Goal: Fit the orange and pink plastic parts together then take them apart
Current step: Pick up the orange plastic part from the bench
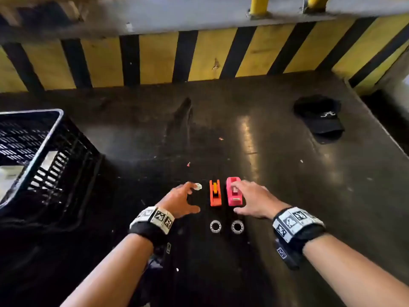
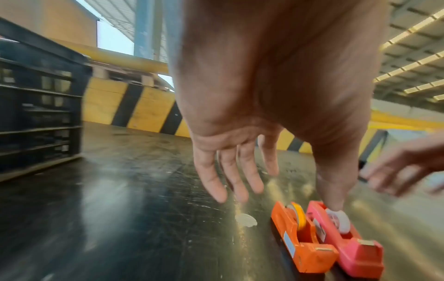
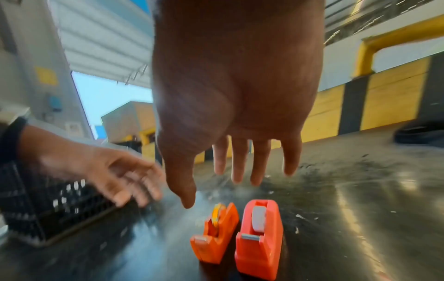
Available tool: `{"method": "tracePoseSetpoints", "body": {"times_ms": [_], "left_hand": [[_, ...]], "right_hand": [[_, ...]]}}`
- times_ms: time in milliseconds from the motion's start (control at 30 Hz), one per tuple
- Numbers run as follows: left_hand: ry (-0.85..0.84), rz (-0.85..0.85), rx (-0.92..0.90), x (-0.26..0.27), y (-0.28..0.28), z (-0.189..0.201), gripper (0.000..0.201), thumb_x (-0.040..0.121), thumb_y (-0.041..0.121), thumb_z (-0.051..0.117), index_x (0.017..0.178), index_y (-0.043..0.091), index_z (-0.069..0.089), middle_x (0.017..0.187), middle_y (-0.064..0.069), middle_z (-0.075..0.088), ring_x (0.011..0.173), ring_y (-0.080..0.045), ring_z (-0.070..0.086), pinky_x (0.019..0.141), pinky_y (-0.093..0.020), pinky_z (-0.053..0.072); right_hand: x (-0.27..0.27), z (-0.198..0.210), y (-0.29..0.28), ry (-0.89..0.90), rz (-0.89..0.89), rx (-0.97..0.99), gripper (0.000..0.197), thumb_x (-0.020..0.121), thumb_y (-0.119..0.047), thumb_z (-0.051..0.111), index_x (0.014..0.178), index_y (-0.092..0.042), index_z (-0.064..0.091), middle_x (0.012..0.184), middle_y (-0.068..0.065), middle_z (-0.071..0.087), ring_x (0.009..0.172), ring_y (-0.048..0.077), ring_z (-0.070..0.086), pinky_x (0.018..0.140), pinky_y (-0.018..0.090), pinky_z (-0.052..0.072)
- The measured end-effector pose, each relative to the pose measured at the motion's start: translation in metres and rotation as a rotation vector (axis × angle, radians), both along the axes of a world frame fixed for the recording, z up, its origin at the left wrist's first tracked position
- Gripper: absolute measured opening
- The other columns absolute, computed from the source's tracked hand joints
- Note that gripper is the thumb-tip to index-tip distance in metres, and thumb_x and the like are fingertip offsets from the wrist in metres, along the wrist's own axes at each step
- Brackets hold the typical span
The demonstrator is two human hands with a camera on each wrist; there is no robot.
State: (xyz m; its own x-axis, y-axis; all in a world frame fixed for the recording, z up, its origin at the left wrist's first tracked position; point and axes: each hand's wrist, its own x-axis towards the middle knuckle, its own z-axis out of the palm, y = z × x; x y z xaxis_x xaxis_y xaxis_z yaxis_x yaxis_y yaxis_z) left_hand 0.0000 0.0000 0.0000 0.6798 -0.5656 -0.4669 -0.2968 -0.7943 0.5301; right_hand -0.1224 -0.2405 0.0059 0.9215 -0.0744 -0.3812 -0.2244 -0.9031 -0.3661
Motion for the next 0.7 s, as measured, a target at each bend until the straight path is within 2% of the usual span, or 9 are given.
{"method": "tracePoseSetpoints", "body": {"times_ms": [100, 200, 267, 433, 567, 700], "left_hand": [[-0.053, -0.094, 0.064, 0.018, -0.027, -0.017, 0.100, 0.071, 0.032, 0.089, 0.155, 0.024, 0.035, 0.147, -0.007, 0.051, 0.134, -0.028, 0.053, 0.112, -0.039, 0.045], [-0.073, -0.157, 0.155, 0.025, -0.046, -0.036, 0.116, 0.067, 0.035, 0.090, 0.160, 0.026, 0.023, 0.159, -0.005, 0.040, 0.141, -0.035, 0.044, 0.112, -0.054, 0.044], [-0.074, -0.193, 0.198, 0.027, -0.051, -0.050, 0.120, 0.067, 0.037, 0.091, 0.162, 0.026, 0.018, 0.164, -0.002, 0.033, 0.145, -0.036, 0.038, 0.113, -0.058, 0.042], [-0.073, -0.229, 0.185, 0.029, -0.060, -0.077, 0.121, 0.069, 0.037, 0.089, 0.163, 0.025, 0.015, 0.167, 0.001, 0.029, 0.149, -0.033, 0.031, 0.116, -0.061, 0.035], [-0.063, -0.223, 0.101, 0.033, -0.059, -0.085, 0.115, 0.068, 0.038, 0.088, 0.161, 0.025, 0.021, 0.164, 0.000, 0.035, 0.148, -0.033, 0.035, 0.116, -0.060, 0.037], [-0.066, -0.170, -0.044, 0.037, -0.049, -0.083, 0.113, 0.062, 0.036, 0.088, 0.157, 0.026, 0.027, 0.154, -0.003, 0.048, 0.142, -0.032, 0.042, 0.114, -0.054, 0.042]], "right_hand": [[0.032, -0.019, 0.006, 0.007, 0.082, -0.142, 0.100, 0.073, -0.049, 0.082, 0.156, -0.029, 0.031, 0.158, -0.005, 0.040, 0.143, 0.025, 0.040, 0.117, 0.051, 0.030], [0.052, -0.043, 0.009, 0.045, 0.120, -0.202, 0.110, 0.068, -0.055, 0.084, 0.157, -0.026, 0.027, 0.161, -0.003, 0.036, 0.147, 0.025, 0.033, 0.121, 0.061, 0.019], [0.060, -0.055, 0.010, 0.051, 0.128, -0.224, 0.115, 0.065, -0.058, 0.085, 0.157, -0.023, 0.027, 0.161, -0.002, 0.036, 0.148, 0.025, 0.032, 0.122, 0.066, 0.015], [0.071, -0.074, 0.012, 0.038, 0.157, -0.244, 0.116, 0.064, -0.067, 0.082, 0.157, -0.019, 0.030, 0.159, 0.000, 0.039, 0.150, 0.025, 0.030, 0.121, 0.070, 0.002], [0.073, -0.086, 0.010, -0.023, 0.140, -0.192, 0.107, 0.067, -0.065, 0.076, 0.153, -0.016, 0.037, 0.154, 0.002, 0.047, 0.149, 0.024, 0.034, 0.119, 0.071, -0.006], [0.071, -0.087, 0.006, -0.121, 0.125, -0.076, 0.111, 0.063, -0.060, 0.078, 0.153, -0.015, 0.033, 0.154, 0.004, 0.047, 0.152, 0.024, 0.033, 0.121, 0.064, -0.008]]}}
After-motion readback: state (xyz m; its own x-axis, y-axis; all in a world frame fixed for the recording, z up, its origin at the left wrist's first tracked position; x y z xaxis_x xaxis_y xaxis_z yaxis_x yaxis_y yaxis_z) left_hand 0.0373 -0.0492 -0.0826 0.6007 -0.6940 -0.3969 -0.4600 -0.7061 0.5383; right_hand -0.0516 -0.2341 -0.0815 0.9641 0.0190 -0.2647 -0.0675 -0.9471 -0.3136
